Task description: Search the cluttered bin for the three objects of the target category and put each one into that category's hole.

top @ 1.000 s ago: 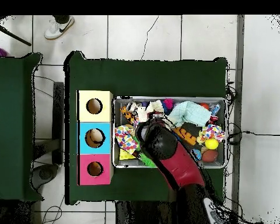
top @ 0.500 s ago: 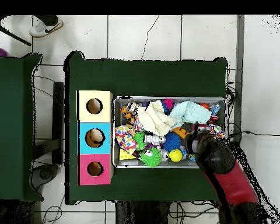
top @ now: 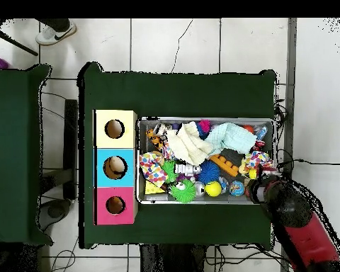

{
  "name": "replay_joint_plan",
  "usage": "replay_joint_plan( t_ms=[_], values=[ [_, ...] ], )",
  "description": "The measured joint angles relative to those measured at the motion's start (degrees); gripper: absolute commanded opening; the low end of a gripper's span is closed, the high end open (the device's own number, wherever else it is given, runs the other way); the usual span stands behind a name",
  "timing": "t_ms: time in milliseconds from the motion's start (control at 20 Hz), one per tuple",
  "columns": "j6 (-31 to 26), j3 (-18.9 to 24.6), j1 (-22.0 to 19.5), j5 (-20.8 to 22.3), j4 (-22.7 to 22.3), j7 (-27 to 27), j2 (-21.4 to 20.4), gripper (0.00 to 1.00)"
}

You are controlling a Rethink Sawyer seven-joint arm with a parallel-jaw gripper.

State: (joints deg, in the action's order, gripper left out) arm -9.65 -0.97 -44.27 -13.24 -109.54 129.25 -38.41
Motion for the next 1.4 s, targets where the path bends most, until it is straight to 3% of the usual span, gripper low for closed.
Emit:
replay_joint_plan(
  t_ms=[550,1400],
  values=[
    [0.0,2.4,2.0,-0.8,-1.7,0.0,2.1,1.00],
    [0.2,6.8,-2.8,-0.8,-2.2,0.0,8.3,1.00]
  ],
)
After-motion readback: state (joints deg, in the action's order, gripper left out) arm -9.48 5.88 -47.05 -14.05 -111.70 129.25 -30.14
